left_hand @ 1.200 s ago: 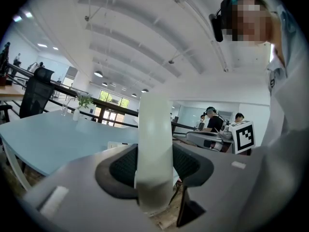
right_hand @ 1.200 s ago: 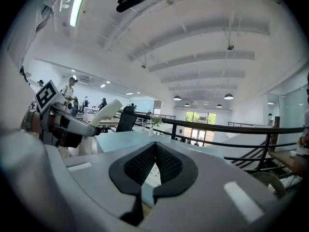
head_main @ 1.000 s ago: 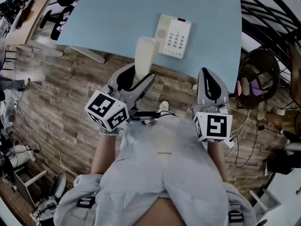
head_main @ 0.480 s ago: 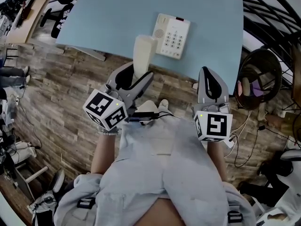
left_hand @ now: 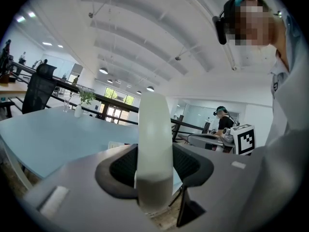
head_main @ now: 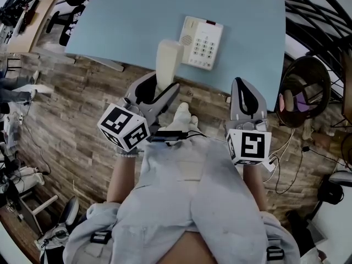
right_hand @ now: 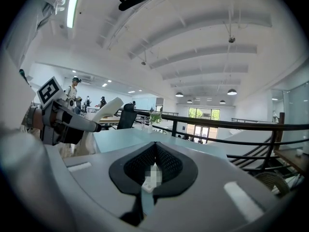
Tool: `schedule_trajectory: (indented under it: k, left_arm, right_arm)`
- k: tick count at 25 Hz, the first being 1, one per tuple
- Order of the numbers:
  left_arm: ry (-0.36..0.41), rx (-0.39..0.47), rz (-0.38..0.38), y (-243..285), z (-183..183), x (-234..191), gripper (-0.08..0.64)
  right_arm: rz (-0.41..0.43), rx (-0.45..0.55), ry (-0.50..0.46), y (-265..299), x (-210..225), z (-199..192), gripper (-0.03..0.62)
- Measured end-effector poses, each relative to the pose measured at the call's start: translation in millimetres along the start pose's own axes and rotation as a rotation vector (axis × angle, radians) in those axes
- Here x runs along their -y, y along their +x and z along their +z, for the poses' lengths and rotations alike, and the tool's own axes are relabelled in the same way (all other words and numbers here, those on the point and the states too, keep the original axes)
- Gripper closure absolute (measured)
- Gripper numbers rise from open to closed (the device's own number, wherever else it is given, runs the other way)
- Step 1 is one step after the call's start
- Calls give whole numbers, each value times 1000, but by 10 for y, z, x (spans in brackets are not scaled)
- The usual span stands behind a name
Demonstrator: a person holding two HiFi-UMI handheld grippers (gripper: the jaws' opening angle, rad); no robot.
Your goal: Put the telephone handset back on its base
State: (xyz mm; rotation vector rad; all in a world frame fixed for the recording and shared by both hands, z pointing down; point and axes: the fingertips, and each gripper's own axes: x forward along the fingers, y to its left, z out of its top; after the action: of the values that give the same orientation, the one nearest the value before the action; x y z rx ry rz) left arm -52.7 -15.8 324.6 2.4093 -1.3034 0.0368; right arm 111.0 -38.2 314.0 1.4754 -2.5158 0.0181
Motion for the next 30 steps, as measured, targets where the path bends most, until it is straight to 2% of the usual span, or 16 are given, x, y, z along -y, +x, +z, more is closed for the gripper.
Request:
schedule_trajectory:
  k: [30]
  left_arm:
    - [-54, -86, -29, 633, 81, -528, 348]
  right_arm:
    - [-70, -74, 38, 542, 203, -69, 586]
